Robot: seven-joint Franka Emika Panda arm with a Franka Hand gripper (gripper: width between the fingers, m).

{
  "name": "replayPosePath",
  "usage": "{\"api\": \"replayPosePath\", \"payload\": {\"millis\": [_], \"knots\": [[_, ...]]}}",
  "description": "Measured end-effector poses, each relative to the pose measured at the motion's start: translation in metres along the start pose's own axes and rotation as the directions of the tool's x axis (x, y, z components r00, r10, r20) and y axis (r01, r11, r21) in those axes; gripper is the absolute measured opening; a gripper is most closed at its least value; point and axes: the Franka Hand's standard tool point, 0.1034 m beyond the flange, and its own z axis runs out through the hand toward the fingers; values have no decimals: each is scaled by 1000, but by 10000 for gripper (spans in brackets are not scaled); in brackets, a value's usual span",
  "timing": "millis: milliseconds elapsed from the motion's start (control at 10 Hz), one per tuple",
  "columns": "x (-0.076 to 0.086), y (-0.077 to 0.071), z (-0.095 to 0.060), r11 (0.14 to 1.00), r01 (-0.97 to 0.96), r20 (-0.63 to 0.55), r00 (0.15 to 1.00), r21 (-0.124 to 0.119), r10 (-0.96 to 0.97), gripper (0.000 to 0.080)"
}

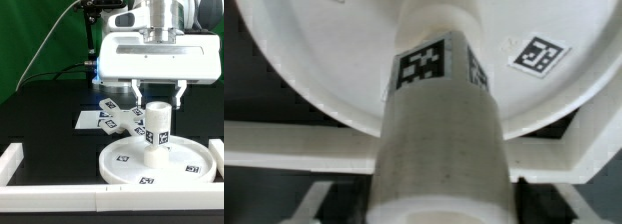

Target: Assemble round table

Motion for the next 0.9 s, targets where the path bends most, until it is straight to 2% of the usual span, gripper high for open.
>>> {"api": "replayPosePath", "payload": {"millis": [300, 600, 700, 800, 900], "knots": [[3, 2, 3, 1000, 7, -46, 999, -16, -8, 397], [3, 2, 3, 1000, 6, -40, 999, -14, -7, 397], [0, 1, 5, 1000, 4, -7, 1000, -6, -4, 397], [1, -2, 5, 1000, 1, 23, 1000, 5, -1, 570], [8, 0, 3, 1000, -18, 61, 998, 20, 17, 627]]}}
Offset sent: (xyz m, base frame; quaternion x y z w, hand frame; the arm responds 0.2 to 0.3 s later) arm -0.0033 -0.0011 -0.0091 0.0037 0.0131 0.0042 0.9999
